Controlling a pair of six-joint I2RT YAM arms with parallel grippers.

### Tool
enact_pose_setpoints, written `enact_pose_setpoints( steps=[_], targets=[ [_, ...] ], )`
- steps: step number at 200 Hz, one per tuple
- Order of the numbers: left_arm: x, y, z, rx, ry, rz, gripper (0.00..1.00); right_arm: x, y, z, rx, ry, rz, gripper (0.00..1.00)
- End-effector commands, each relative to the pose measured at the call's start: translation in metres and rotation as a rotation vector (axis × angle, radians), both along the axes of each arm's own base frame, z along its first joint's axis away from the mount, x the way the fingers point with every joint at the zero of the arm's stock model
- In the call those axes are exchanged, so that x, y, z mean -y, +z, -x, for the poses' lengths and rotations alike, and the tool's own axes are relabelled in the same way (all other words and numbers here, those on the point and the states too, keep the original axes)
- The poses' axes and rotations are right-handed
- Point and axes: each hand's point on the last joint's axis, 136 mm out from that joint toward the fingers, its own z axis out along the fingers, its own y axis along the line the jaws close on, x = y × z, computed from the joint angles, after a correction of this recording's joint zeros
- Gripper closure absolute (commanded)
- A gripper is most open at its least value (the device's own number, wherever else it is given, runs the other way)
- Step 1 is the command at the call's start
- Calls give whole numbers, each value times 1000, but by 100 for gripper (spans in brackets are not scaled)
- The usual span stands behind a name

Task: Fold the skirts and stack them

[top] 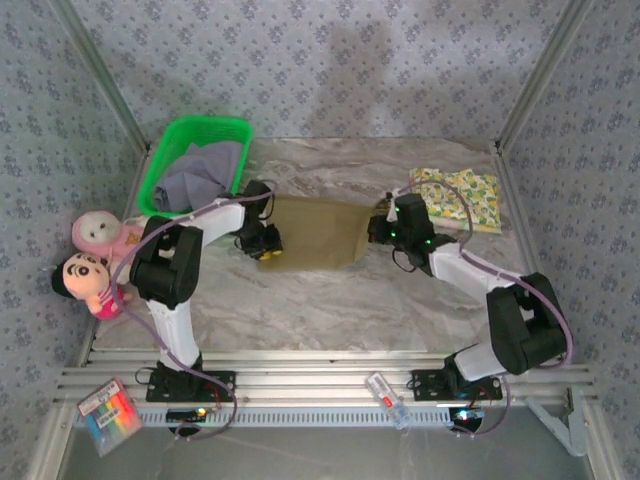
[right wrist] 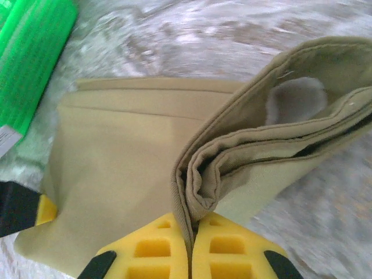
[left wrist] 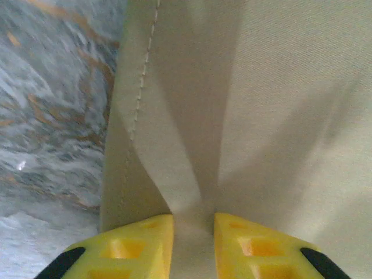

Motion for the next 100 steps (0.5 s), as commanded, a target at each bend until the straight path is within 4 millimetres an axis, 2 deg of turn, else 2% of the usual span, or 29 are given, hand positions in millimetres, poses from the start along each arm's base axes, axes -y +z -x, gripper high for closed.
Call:
enact_pose_setpoints(
  steps=[1,22,29,31,35,51,74,100],
  targets=[
    [6,-12,0,-14,10,21,76,-51,21,-5,89,209,70,100],
    [6,-10,-4,-1,19,52,76,-108,24,-5,116,379,95,100],
    [6,-9,-5,2,29,72,76,-124,18,-3,103,422,101,100],
    [5,-9,-6,2,31,75,76,-131,24,-6,117,431,93,100],
    [5,-9,-7,4,34,81,76,-141,25,-6,118,458,89,100],
    [-2,-6,-9,13,44,72,76,-173,12,-3,83,520,81,100],
    [-7,-8,-8,15,52,73,76,-202,-9,2,13,553,18,100],
    [-12,-10,-5,3,60,70,76,-207,-33,1,-50,515,19,100]
  ],
)
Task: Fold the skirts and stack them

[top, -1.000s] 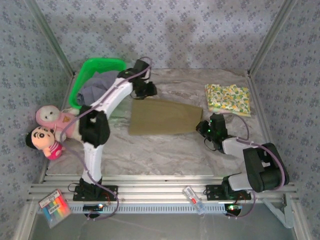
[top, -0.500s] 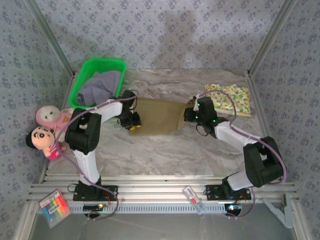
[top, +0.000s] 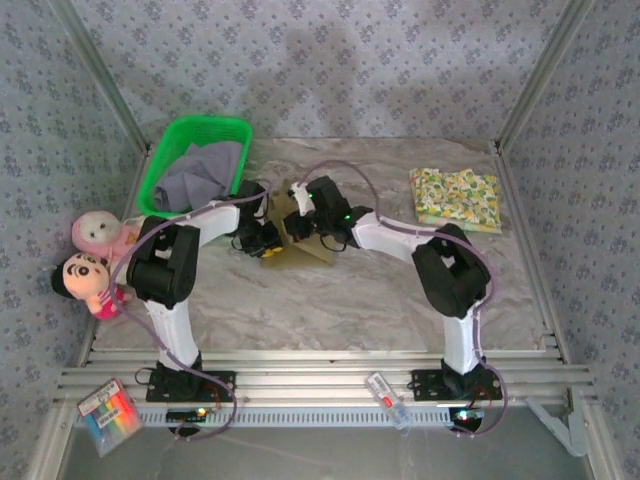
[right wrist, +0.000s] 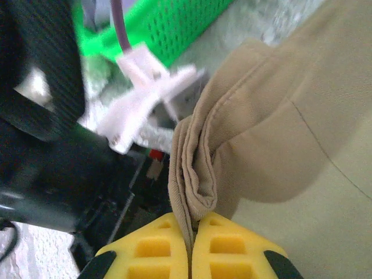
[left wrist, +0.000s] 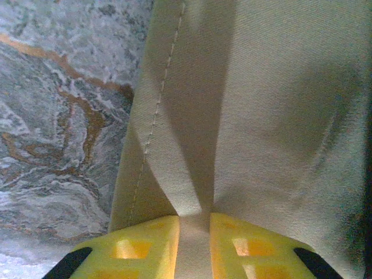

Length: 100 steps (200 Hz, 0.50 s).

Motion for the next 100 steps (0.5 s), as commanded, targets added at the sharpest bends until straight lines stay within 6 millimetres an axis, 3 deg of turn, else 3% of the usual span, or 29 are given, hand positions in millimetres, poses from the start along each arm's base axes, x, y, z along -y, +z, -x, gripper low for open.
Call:
enact_pose_setpoints(
  steps=[1,56,71,84,100],
  targets=[
    [-14,-10,8,-29,21,-35,76,-4,-15,0,-75,-18,-2,100],
    [-17,-4,6,-20,9,-42,76,1,-31,-3,-153,-77,15,98],
    [-21,9,5,-7,8,-57,73,-2,-29,0,-176,-57,4,86],
    [-27,29,3,23,12,-69,69,-4,-16,5,-187,-13,-36,78],
    [-30,58,4,74,2,-87,65,3,3,8,-178,12,-67,52]
  ],
)
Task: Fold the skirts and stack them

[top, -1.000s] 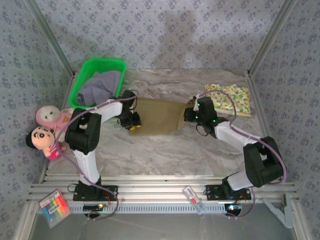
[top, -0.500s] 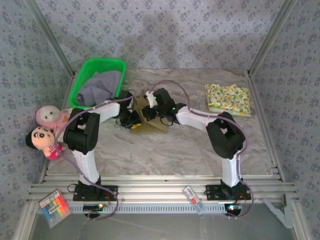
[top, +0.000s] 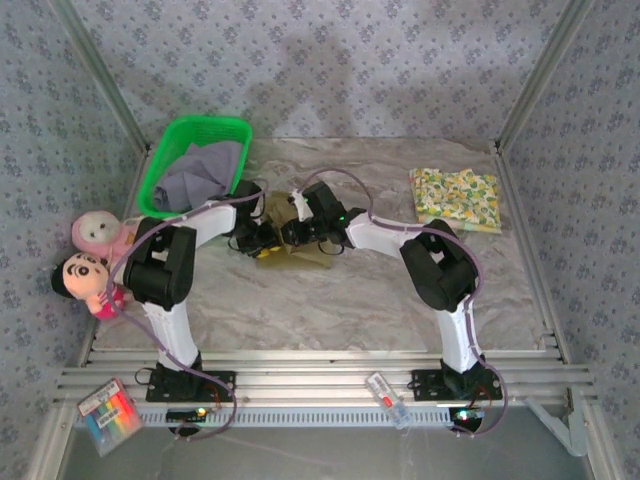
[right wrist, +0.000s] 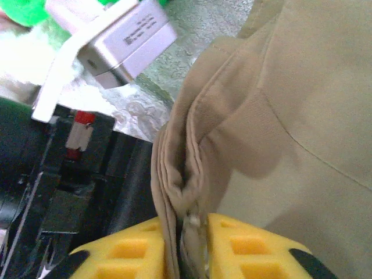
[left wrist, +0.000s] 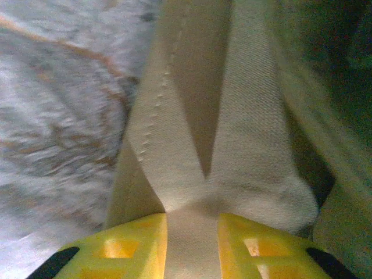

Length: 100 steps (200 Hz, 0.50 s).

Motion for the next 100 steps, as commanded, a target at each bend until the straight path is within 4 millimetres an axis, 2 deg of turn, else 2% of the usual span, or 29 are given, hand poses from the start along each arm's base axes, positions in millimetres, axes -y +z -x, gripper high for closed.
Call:
enact_pose_setpoints(
  steps=[1,7,14,28,43,53,65,82,100],
  targets=[
    [-17,52,0,75,-3,-59,64,6,29,3,-16,35,-57,50],
    [-18,61,1,92,-6,-67,63,11,35,1,-3,33,-59,45],
    [-20,70,1,108,-5,-76,62,20,40,-1,12,22,-45,44],
    [-23,82,3,125,9,-86,62,40,45,-10,32,-23,-9,44],
    [-26,90,3,143,31,-100,62,66,44,-30,58,-105,39,46],
    [-26,96,2,164,36,-102,62,79,42,-40,57,-138,55,53],
    [-18,104,-3,194,27,-75,62,89,39,-55,71,-168,72,69],
    [7,112,-10,220,-11,10,61,95,29,-70,76,-172,110,81],
    [32,106,-14,195,-32,76,63,94,15,-83,52,-155,152,92]
  ],
)
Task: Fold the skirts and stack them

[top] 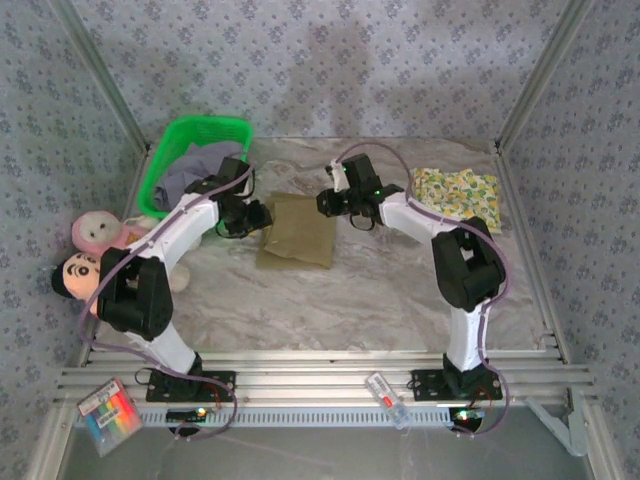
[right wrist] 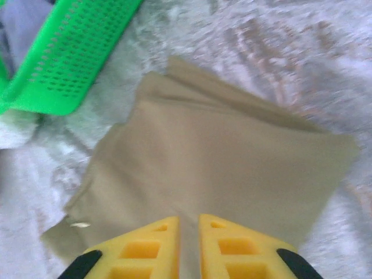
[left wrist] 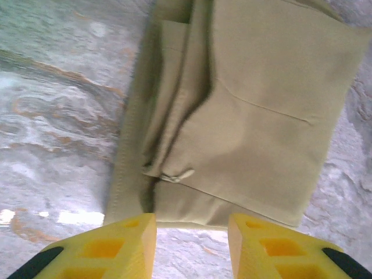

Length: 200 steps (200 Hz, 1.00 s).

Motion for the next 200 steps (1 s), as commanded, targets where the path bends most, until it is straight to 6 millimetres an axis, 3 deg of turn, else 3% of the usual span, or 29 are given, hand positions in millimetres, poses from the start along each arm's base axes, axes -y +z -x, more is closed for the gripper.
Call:
enact_pose_setpoints(
  steps=[1,13,34,56,82,107,131,147,161,170,178,183,200],
  targets=[
    [37,4,-9,-1,-43,101,63,-2,-25,-11,-36,31,95,92],
    [54,-2,-16,-7,-49,149,65,-5,-34,-18,-49,53,130,100],
    [77,-18,-25,-33,-54,190,67,-7,-51,-28,-87,71,178,100],
    [87,-38,-35,-59,-30,201,69,-13,-69,-30,-163,108,210,100],
    [71,-73,-30,-139,16,135,72,-3,-96,-33,-276,59,280,100],
    [52,-99,-15,-191,43,86,72,34,-124,-33,-384,-92,426,100],
    [42,-124,7,-267,13,38,71,68,-144,-11,-498,-161,509,100],
    [38,-129,12,-281,-29,4,71,84,-152,15,-530,-210,514,100],
    [32,-126,7,-262,-69,-37,68,87,-149,39,-545,-282,442,100],
    [29,-121,1,-246,-94,-49,66,80,-139,58,-563,-319,345,100],
    [26,-116,-3,-234,-114,-55,65,67,-129,69,-548,-357,216,100],
    [25,-113,-5,-227,-131,-58,65,53,-111,72,-520,-365,117,100],
    [25,-97,-11,-204,-183,-53,64,23,-80,94,-477,-349,-102,88]
  ],
)
